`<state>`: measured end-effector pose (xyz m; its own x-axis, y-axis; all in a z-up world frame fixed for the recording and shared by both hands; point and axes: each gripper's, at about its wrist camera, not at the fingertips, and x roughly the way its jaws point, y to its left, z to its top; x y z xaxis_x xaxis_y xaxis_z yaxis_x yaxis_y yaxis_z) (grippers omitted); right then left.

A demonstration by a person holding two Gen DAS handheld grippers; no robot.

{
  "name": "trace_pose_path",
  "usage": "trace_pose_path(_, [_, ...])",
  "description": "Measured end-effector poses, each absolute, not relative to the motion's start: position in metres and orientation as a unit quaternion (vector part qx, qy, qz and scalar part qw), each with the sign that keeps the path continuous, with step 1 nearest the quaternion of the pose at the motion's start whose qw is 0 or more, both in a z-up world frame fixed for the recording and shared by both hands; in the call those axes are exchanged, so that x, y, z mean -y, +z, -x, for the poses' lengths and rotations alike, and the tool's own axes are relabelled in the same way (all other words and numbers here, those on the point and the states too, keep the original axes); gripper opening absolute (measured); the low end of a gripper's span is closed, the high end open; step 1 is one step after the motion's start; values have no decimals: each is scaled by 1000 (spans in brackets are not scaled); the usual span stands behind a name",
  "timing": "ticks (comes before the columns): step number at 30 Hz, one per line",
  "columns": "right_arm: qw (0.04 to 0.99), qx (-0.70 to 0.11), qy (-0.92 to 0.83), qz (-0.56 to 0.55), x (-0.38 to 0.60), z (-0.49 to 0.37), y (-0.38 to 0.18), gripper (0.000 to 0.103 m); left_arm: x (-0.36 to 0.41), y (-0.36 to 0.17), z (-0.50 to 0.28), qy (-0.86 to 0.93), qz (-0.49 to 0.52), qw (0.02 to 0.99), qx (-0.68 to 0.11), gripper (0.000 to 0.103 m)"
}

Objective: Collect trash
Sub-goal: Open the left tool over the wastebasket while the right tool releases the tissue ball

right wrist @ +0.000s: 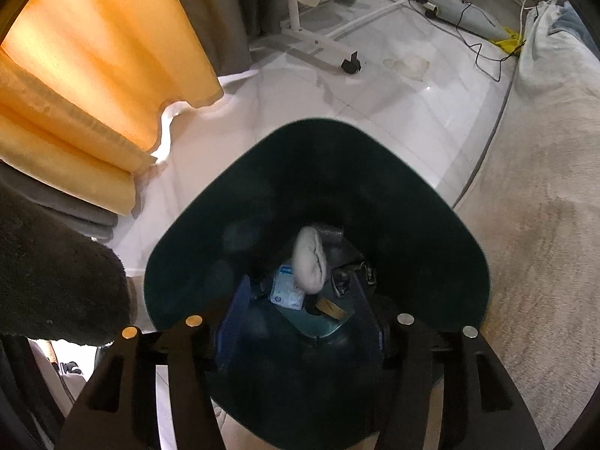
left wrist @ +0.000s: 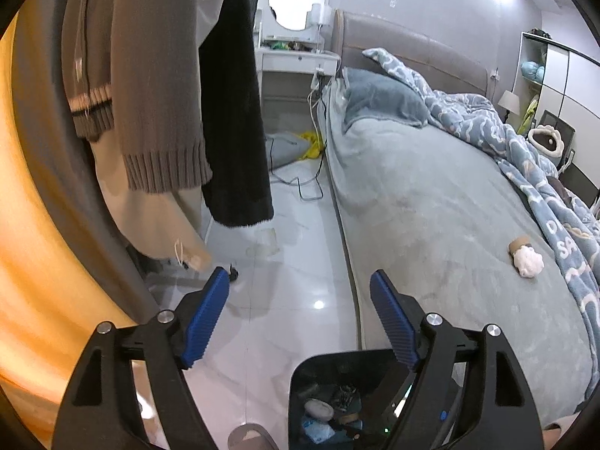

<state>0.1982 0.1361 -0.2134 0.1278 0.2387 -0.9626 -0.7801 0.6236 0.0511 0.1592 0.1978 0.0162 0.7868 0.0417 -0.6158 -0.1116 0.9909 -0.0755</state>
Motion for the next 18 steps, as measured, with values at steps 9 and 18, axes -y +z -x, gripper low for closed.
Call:
trace_pose_path(9, [769,-484,339,244,-117,-200,-163,62,-180,30,-165,35,57,951,-302,81])
trace_pose_path(18, [812,-440,309,228,-77,-216,-122,67,-151,37,-177,19,65,954,-292,81])
